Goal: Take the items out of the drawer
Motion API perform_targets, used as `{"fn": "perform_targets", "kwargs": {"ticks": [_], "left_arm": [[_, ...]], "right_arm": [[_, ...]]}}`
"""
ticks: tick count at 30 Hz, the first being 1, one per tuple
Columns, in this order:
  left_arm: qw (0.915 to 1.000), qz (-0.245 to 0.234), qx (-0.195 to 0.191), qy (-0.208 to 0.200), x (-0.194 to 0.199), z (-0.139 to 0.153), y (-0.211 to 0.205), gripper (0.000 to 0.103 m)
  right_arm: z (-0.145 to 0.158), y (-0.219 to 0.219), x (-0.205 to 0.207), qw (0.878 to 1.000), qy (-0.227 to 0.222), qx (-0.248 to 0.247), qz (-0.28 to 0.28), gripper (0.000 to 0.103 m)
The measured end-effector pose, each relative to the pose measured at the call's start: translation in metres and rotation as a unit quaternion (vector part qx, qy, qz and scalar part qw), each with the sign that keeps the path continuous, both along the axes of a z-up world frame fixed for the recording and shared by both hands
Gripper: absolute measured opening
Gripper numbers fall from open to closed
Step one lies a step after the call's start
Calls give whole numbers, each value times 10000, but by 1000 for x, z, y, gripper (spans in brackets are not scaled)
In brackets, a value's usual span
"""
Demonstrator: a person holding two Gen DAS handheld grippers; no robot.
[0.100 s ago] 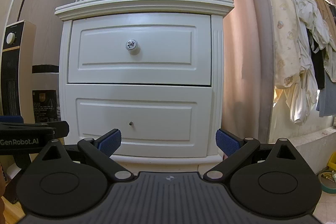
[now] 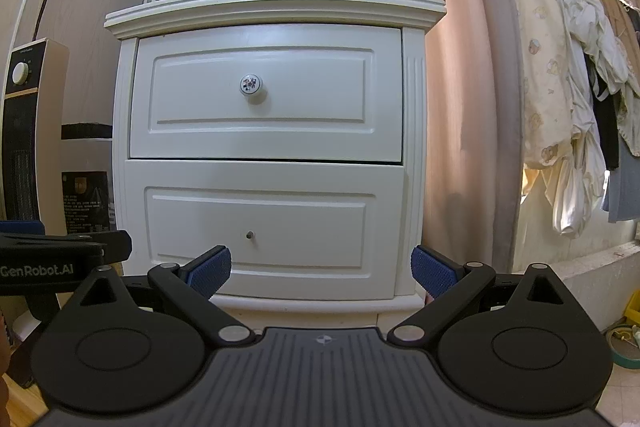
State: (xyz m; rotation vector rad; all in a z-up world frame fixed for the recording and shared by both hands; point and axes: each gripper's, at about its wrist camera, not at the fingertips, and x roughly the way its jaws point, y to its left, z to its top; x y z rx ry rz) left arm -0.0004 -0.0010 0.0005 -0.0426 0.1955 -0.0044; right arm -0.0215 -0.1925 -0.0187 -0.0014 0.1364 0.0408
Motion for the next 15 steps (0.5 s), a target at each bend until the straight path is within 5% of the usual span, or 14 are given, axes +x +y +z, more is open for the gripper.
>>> {"fn": "perform_targets", "kwargs": {"ticks": [15], "left_arm": [[10000, -11, 29, -21, 0, 2, -5, 103]], "right_arm": [[0, -7, -2, 10000, -43, 6, -6, 103]]}}
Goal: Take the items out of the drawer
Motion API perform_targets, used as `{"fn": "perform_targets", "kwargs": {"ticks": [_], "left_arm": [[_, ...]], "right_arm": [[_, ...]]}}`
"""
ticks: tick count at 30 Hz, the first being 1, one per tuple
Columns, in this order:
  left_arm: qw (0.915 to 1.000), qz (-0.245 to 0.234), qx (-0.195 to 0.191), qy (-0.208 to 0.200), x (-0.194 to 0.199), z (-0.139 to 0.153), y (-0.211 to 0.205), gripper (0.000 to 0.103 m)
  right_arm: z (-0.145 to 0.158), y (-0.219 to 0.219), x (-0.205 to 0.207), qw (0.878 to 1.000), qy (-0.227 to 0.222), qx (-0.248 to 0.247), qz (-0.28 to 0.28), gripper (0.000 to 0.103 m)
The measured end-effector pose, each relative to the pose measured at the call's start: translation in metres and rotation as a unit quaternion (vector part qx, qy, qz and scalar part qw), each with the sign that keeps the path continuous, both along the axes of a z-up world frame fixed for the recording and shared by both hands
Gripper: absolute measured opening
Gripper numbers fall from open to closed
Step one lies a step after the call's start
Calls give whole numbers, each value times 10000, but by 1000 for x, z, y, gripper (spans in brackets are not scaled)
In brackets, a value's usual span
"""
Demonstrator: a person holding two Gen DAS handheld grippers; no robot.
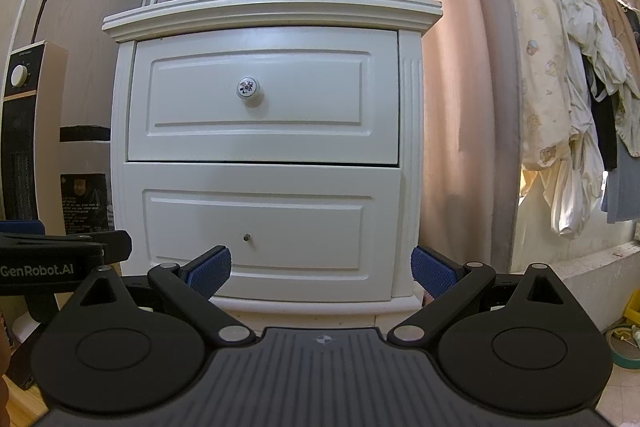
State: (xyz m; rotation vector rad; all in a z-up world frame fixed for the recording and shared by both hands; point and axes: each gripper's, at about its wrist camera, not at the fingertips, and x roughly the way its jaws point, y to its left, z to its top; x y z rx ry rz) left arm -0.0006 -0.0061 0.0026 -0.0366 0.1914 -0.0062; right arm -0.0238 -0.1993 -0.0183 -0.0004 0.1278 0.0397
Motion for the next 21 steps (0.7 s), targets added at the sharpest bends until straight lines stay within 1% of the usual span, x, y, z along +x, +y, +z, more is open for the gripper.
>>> {"fn": "perform_targets", "kwargs": {"ticks": [21], "left_arm": [[10000, 17, -8, 30, 0, -2, 1, 103]], "right_arm": [[-3, 6, -1, 10000, -17, -28, -43, 103]]}}
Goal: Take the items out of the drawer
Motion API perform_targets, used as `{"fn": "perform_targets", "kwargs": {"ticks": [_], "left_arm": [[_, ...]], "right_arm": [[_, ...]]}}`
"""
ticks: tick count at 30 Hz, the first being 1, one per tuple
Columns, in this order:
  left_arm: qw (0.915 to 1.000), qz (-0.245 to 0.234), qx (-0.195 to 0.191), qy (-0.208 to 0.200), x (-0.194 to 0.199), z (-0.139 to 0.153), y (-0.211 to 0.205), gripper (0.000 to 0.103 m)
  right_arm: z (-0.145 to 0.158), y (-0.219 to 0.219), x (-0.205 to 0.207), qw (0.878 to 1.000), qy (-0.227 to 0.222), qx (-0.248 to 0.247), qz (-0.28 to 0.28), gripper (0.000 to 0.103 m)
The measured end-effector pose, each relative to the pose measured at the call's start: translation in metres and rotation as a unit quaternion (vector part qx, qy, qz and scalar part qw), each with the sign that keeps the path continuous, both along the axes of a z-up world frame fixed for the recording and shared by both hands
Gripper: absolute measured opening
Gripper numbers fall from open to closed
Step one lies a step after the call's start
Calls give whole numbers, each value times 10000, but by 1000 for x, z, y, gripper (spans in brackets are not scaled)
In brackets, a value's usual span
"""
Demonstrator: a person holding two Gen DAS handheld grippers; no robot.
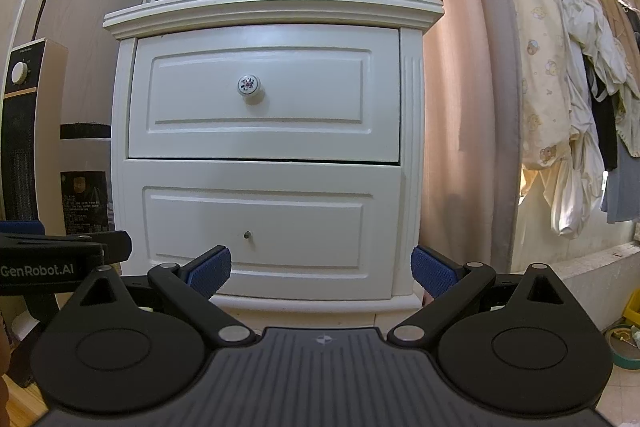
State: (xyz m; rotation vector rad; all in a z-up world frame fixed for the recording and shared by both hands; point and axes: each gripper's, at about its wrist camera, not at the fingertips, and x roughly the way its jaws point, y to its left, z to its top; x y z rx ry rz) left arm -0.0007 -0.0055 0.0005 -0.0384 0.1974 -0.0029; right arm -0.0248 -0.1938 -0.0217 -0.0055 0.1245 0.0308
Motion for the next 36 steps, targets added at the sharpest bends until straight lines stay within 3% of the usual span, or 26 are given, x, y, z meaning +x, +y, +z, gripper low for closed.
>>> {"fn": "perform_targets", "kwargs": {"ticks": [23, 36], "left_arm": [[9998, -169, -37, -14, 13, -3, -7, 103], [10000, 31, -42, 40, 39, -15, -18, 103]], "right_arm": [[3, -8, 5, 10000, 8, -10, -49, 103], [-1, -19, 17, 10000, 10, 8, -95, 103]]}}
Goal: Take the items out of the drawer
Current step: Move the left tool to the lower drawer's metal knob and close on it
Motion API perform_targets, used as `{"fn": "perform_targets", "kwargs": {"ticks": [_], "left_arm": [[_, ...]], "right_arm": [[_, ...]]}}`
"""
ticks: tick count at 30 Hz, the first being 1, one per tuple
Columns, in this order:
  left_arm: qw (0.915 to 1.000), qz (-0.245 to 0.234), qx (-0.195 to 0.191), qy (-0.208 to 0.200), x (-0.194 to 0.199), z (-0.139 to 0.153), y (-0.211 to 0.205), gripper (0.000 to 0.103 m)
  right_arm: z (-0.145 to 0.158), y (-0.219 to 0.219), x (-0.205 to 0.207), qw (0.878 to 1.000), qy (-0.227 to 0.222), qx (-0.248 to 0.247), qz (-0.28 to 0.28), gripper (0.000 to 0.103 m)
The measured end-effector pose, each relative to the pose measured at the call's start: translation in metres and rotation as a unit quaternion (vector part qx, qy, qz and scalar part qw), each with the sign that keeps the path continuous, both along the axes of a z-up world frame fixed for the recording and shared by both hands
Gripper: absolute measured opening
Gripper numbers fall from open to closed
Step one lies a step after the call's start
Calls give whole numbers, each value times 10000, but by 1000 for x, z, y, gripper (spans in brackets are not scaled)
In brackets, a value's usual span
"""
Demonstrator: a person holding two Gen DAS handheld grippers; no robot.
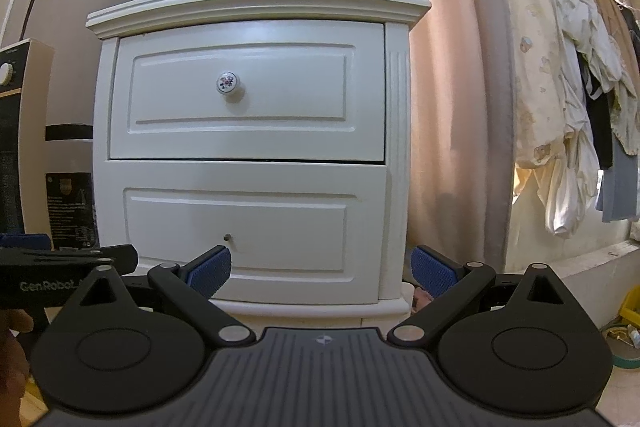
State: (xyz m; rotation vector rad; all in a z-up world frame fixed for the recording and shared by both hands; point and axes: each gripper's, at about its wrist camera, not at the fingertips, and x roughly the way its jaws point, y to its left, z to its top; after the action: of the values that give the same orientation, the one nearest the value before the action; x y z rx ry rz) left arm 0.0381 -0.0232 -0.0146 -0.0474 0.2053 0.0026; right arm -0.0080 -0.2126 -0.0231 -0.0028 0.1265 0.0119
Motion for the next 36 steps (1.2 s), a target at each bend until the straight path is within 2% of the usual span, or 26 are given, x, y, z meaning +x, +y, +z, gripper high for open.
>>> {"fn": "perform_targets", "kwargs": {"ticks": [8, 18, 25, 30, 36], "left_arm": [[9997, -106, 165, -140, 29, -4, -19, 103], [9996, 21, 284, 94, 89, -27, -43, 103], [9992, 95, 398, -3, 106, -29, -54, 103], [9993, 230, 283, -30, 119, -28, -58, 103], [9991, 252, 320, -123, 127, -28, -66, 103]], "right_arm": [[-1, -9, 9, 10000, -13, -18, -51, 103], [-8, -25, 18, 9999, 42, -38, -152, 103], [-13, -38, 29, 9996, 120, -32, -248, 103], [-18, -41, 38, 9996, 175, -19, -216, 103], [-22, -42, 45, 9996, 229, -29, -150, 103]]}}
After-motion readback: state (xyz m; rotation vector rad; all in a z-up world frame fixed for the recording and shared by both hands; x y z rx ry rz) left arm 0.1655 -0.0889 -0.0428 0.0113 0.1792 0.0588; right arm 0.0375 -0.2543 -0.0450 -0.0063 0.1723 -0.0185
